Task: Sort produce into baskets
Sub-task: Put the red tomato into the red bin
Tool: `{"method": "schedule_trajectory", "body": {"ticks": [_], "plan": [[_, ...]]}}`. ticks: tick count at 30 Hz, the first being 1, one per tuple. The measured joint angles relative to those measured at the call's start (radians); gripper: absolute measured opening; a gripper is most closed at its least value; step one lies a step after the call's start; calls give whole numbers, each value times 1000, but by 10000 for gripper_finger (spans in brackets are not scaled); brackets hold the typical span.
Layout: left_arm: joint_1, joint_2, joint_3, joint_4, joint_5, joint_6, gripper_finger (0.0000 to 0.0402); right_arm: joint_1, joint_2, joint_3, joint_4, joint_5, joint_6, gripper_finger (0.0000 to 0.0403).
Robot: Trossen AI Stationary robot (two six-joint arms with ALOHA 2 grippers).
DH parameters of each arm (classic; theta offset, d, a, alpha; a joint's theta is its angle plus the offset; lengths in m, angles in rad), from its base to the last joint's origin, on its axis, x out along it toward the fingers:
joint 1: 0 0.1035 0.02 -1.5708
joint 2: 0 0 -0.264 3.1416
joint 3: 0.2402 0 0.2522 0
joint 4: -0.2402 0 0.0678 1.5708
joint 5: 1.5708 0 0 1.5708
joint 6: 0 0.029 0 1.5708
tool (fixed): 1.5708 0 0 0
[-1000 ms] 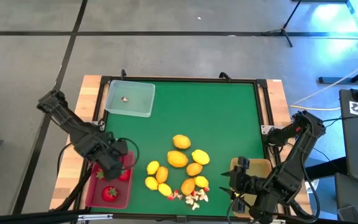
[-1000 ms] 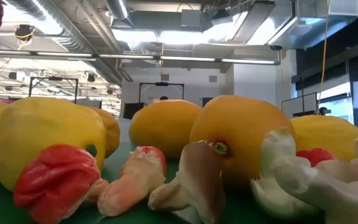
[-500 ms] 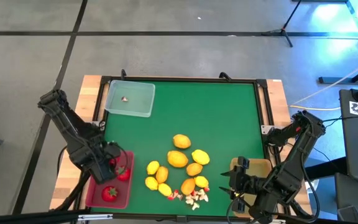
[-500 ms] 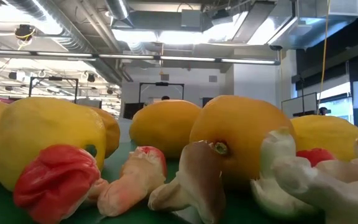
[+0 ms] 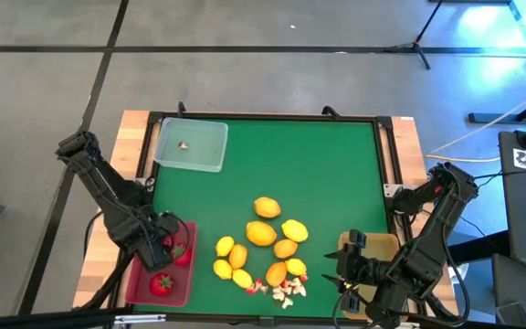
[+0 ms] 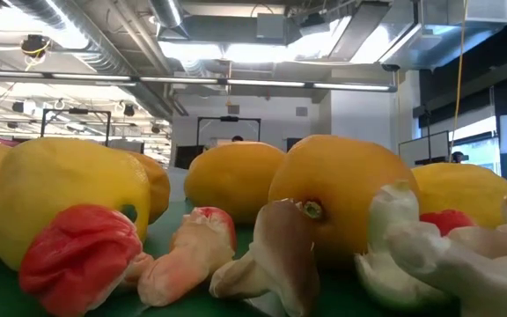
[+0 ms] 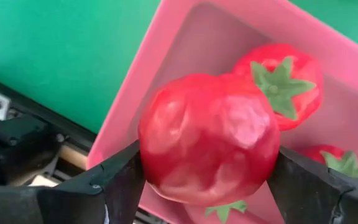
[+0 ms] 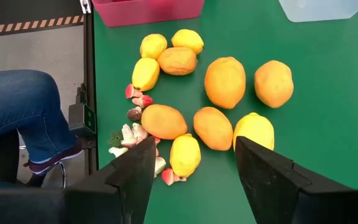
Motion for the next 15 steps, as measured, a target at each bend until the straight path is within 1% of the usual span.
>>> {"method": "schedule_trajectory", "body": {"ticks": [2, 6, 12, 15], "plan": [[0, 0, 0, -4, -2, 0, 290, 1, 0, 0, 0, 0, 0, 221], [1, 0, 0, 12, -5, -53, 290, 2, 0, 0, 0, 0, 0, 221], [7, 0, 0, 53, 21, -1, 292, 2, 0, 0, 2, -20, -21, 221], [19, 0, 0, 52, 54, -1, 309, 2, 0, 0, 9, -27, -24, 221]]}}
